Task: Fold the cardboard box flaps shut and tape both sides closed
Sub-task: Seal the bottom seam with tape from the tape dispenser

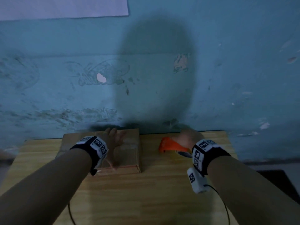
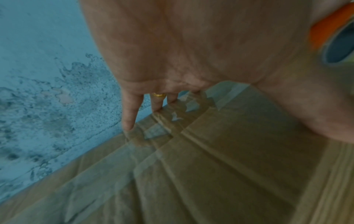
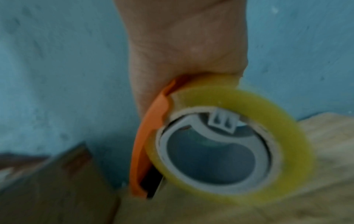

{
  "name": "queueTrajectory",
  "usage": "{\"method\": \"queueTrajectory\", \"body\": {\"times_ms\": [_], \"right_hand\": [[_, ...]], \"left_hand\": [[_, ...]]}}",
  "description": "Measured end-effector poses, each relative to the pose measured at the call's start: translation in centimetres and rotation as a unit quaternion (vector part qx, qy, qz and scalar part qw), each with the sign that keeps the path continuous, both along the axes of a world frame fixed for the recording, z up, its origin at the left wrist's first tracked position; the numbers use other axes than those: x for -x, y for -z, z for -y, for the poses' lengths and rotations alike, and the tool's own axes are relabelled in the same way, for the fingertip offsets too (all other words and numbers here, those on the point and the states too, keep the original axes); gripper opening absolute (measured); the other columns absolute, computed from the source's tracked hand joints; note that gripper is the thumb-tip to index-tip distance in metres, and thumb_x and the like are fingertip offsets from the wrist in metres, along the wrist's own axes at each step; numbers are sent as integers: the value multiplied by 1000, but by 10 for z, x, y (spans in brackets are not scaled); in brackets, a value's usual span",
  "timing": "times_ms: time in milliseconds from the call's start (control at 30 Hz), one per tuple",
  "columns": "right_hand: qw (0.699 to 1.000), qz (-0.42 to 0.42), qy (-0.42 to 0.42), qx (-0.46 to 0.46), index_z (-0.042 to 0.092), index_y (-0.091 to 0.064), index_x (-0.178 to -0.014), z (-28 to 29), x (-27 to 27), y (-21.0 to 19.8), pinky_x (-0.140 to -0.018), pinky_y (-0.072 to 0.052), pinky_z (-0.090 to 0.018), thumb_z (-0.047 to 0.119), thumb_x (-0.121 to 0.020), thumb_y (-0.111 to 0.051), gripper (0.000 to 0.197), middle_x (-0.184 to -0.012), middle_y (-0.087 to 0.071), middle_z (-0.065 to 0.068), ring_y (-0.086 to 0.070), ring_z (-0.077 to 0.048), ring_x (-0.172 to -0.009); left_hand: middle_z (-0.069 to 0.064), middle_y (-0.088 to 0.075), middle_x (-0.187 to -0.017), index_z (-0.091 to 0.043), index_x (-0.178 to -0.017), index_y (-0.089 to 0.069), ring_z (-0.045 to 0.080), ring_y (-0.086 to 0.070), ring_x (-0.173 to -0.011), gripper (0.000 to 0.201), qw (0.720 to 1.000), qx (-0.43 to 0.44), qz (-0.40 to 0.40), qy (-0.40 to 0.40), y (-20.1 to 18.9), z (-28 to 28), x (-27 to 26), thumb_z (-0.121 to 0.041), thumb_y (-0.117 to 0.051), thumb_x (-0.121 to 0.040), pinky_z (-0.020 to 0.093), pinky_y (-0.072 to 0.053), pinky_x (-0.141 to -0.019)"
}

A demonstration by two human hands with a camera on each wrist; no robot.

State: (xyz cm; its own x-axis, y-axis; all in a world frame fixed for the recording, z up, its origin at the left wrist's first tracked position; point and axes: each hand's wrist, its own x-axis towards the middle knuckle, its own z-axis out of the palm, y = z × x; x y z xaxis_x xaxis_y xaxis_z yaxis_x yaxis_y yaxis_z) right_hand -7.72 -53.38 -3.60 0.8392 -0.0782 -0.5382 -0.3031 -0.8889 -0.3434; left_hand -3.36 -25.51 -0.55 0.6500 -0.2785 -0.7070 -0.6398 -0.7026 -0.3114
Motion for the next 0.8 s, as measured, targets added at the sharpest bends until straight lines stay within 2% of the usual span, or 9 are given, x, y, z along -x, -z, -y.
{"method": "queueTrajectory", "body": {"times_ms": [100, 267, 367, 467, 533, 600, 633, 700, 800], "right_hand": [[996, 87, 17, 21, 30, -46, -135, 9, -8, -12, -82, -45, -29, 53, -91, -41, 50, -135, -56, -2, -59, -23, -112], [999, 29, -28, 13, 38, -30, -143, -10, 12, 8, -71, -49, -26, 35, -86, -58, 64, -117, -62, -6, -63, -21, -90], [997, 9, -38, 66, 22, -35, -144, -21, 31, 26, -84, -53, -32, 31, -88, -57, 61, -118, -65, -9, -65, -25, -101], [997, -57, -14, 42, 7, -39, -142, -35, 48, 27, -107, -34, -37, 30, -99, -39, 48, -140, -48, -15, -45, -31, -130], [997, -72, -16, 28, 14, -41, -141, -39, 44, 31, -104, -36, -40, 35, -99, -36, 47, -138, -51, -16, -48, -33, -126], [997, -65, 7, 34, 27, -44, -132, -42, 30, 39, -81, -50, -41, 46, -93, -35, 44, -109, -64, -11, -63, -33, -95], [997, -51, 17, 45, 26, -47, -124, -46, 24, 35, -72, -51, -37, 51, -91, -32, 44, -94, -65, -8, -65, -30, -82], [997, 0, 38, 74, 23, -59, -108, -61, 12, 26, -75, -52, -37, 55, -92, -26, 49, -87, -64, -8, -67, -30, -87], [995, 63, 73, 24, 14, -53, -128, -97, -4, 13, -100, -45, -41, 59, -93, -29, 61, -128, -61, -14, -58, -32, -117]], "left_hand": [[9, 8, -161, -15, -154, 4, 36, 5, -148, 126, 999, 11, 3, 30, -2, 0, 2, -70, -68, -65, 45, 3, -120], [10, 9, -161, -14, -153, 9, 35, 7, -149, 128, 1000, 14, 14, 22, 2, -4, 3, -70, -66, -66, 45, 3, -121], [10, 10, -161, -13, -152, 12, 34, 6, -149, 128, 999, 40, 9, 13, -7, -3, 7, -67, -67, -68, 42, 1, -121], [10, 7, -162, -15, -153, 12, 34, 3, -149, 130, 998, 67, 9, 8, -2, -9, 3, -68, -68, -66, 42, -3, -121], [10, 6, -162, -17, -153, 10, 33, 0, -149, 131, 996, 85, 12, 2, 7, -15, 2, -71, -69, -62, 45, -8, -121], [8, 4, -162, -23, -153, 5, 32, -1, -150, 135, 991, 126, 22, -29, 20, -22, -1, -79, -66, -54, 50, -16, -120], [7, -1, -162, -23, -153, -1, 30, -5, -150, 137, 985, 164, 25, -54, 25, -26, -4, -86, -59, -47, 51, -21, -119], [8, -19, -158, -21, -153, -15, 30, -22, -146, 141, 944, 288, 31, -156, 44, -40, -18, -97, -41, -36, 51, -31, -114], [11, -33, -153, -22, -149, -27, 31, -34, -141, 107, 853, 414, 113, -297, 41, -63, -32, -87, -44, -65, 48, -34, -113]]}}
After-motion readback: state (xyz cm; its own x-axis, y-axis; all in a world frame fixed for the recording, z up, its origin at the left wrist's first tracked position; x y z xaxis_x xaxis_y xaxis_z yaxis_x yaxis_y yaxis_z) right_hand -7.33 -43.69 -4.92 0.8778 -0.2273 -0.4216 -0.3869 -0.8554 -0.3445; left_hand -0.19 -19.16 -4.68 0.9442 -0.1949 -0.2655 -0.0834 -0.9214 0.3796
